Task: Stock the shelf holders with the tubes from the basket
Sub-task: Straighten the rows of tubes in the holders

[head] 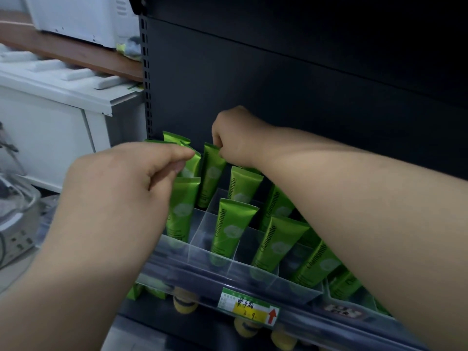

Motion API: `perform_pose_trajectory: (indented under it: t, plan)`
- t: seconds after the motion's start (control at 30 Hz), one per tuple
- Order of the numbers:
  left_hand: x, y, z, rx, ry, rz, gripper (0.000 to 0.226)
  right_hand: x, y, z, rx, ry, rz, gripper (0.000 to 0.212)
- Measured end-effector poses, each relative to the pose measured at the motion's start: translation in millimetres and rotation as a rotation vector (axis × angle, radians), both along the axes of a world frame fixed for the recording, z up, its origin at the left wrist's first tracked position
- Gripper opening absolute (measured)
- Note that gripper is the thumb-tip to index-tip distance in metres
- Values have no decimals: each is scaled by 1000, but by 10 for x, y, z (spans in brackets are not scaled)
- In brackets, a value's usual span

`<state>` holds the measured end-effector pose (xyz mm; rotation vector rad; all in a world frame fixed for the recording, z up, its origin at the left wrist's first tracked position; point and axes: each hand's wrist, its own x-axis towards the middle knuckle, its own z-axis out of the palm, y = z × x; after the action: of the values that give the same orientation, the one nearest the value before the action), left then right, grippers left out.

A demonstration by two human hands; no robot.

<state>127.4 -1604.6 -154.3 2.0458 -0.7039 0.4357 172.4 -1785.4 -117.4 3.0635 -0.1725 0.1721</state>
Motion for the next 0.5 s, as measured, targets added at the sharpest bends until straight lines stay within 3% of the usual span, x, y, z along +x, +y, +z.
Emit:
perform_pose_trajectory:
  t: [0.17,0.27,0.37,0.5]
  plan:
    - [46,48,8,-57,28,21,30,50,-5,24,48,18,-42,20]
    - [103,101,-12,-80,54,25,28,27,60,104,95,-94,5,17]
    - [102,127,-10,-58,59,28,27,-24,190,118,128,-107,73,30]
    - [71,100,18,-41,37,38,34,-15,300,0,97,-32,74,16]
